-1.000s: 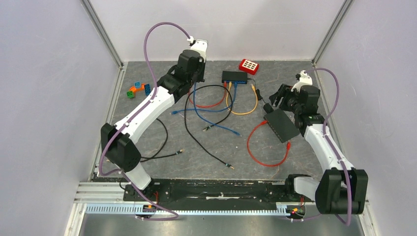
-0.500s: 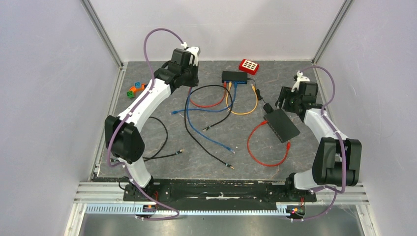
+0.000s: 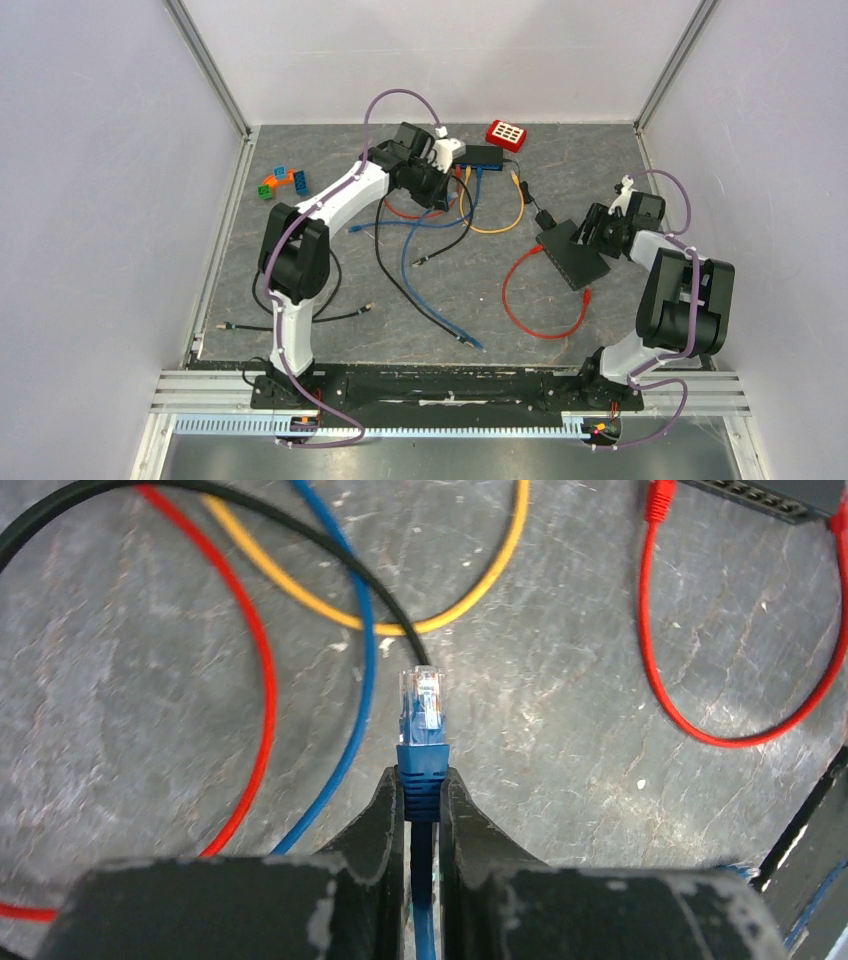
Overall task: Insert the plug into the switch port
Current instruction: Adjust the connector.
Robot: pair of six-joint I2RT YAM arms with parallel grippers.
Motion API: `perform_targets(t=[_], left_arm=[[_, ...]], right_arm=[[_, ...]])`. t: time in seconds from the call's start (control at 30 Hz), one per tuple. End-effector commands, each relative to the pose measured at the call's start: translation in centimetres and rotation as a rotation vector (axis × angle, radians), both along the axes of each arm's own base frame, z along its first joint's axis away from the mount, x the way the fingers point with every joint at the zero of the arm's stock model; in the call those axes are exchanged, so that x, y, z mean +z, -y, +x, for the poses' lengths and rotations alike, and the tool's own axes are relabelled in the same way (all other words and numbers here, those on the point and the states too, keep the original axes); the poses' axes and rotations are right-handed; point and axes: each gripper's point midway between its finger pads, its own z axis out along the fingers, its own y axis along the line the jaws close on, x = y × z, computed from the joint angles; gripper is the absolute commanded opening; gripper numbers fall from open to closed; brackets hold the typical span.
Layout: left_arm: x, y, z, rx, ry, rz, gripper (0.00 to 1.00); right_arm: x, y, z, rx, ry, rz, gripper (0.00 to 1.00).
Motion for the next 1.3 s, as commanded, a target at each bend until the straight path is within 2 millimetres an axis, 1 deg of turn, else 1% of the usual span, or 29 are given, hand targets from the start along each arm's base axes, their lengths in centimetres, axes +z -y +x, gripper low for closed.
perform_targets(t=[0.0,0.07,0.13,0.3,0.4,0.6,0.7,0.8,0.9,0.97,1.07,1.27], left_arm=[[1.4,3.2,-1.4,-0.15,0.096,-0.018,0.08],[0.9,4.5,-2.7,-0.192,0.129,-0.009,0.08],[0.5,6.2,-4.3,-0.251,0.132,-0.01,0.08],[-1.2,9.1,-6.9,-0.34,0.122,-0.019,0.08],[-1.7,10.3,-7.8,-0.372,0.118,-0.05,0.08],[-2.7,13.0,-8.3,-0.381,0.077,-0.089,0.07],[-3.5,13.9,-8.7,-0.371,0.02,-0.112,0.07],[-4.7,14.5,-9.3,-0.375,0.009,-0.11,0.07],[-5.5,15.3,-9.8,-0.383,0.005,-0.11,0.07],[-5.8,15.7,-10.0,-0.379,-0.006,-0.113,0.07],[-6.5,15.9,-10.6,-0.374,-0.022,-0.104,0.07],[-8.2,16.0,-11.2,-0.343,-0.048,-0.08,0.07]], right_arm=[[-2.1,-2.7,-2.3,-0.026,-0.059,0.145,0.57],[-2.2,-3.6,-2.7,-0.059,-0.057,0.213,0.54],[-2.3,-4.0,-3.0,-0.099,-0.049,0.253,0.53],[-2.2,-5.3,-3.9,-0.182,-0.027,0.361,0.51],[-2.2,-5.8,-4.3,-0.172,-0.025,0.381,0.51],[-2.4,-6.1,-5.2,-0.182,-0.04,0.387,0.51],[-2.4,-6.4,-5.5,-0.182,-0.041,0.397,0.5],[-2.4,-6.8,-5.8,-0.169,-0.041,0.398,0.5],[-2.6,-7.0,-6.3,-0.163,-0.046,0.397,0.5],[-2.5,-6.6,-6.2,-0.164,-0.043,0.371,0.52],[-2.1,-5.6,-5.5,-0.164,-0.028,0.31,0.56],[-1.2,-4.3,-4.2,-0.122,-0.006,0.217,0.6]])
